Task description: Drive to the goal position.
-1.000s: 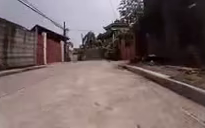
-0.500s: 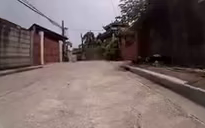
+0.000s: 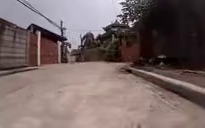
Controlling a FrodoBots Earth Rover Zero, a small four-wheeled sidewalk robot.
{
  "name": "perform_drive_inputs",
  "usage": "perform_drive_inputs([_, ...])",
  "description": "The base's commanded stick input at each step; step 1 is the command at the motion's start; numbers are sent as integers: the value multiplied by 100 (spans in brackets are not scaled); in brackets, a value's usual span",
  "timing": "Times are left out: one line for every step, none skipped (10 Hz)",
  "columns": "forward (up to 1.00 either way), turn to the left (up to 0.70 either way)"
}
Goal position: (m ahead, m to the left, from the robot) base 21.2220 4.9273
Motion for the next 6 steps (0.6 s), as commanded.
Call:
perform_drive_inputs([100,0])
perform_drive_inputs([100,0])
perform_drive_inputs([100,0])
perform_drive_inputs([100,0])
perform_drive_inputs([100,0])
perform_drive_inputs([100,0])
